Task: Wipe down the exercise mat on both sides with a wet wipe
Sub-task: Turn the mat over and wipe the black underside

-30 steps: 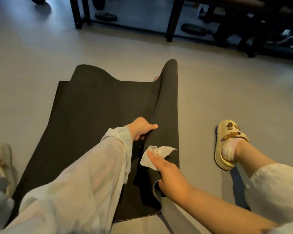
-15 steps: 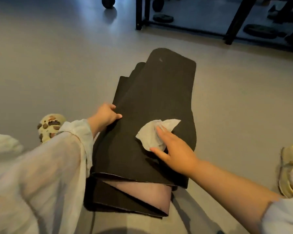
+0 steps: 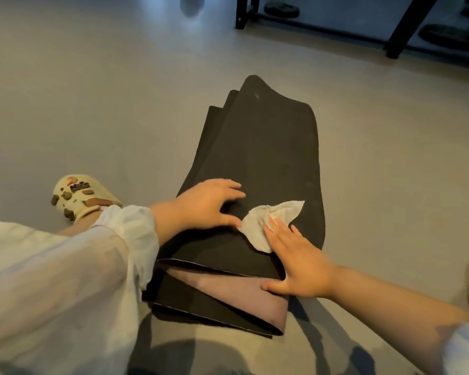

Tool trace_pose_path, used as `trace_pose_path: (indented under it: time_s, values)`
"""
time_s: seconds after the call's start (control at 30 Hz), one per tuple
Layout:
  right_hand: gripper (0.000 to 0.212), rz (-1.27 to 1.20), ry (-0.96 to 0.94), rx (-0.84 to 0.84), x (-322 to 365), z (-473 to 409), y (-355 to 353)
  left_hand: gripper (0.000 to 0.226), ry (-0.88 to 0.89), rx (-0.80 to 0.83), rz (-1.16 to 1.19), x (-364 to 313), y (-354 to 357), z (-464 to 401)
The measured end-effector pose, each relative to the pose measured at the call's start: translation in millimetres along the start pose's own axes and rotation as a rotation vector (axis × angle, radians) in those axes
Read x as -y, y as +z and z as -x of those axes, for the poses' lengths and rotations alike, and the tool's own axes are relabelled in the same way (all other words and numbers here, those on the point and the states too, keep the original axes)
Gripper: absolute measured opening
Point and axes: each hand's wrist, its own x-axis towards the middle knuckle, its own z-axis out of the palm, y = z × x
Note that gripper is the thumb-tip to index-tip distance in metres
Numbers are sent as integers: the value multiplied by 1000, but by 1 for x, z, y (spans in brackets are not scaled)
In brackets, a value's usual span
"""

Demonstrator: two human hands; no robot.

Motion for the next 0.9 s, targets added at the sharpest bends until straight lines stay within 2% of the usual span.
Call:
trace_pose_path:
  time_s: [0.07,0.13,0.23,0.3,0.43,0.6,0.7,0.8,0.83,0.9]
  values:
    - [106,52,-7,32,1,7,-2,98,71,219,-225,-7,6,11]
    - [103,87,14,81,6,12,-3,107,106,312,-418,-9,15,26]
    - [107,209,62,217,16,12,-2,95,146,310,-595,-5,24,49]
    - [107,347,87,235,20,10,0,86,145,325,-653,-4,23,59]
    - [84,390,86,186,13,15,-7,67,154,357,-638,-4,13,64]
    - [73,306,95,150,5,29,-40,62,202,340,-604,-4,-12,65]
    - [66,288,36,203,17,37,-50,62,256,406,-578,-1,-18,76]
    - [50,204,-67,266,35,44,-41,63,266,559,-556,2,-8,90]
    - [52,181,-113,265,39,44,-38,63,255,620,-540,4,-4,93]
    - [81,141,-178,227,44,36,-38,66,255,715,-503,12,-1,94]
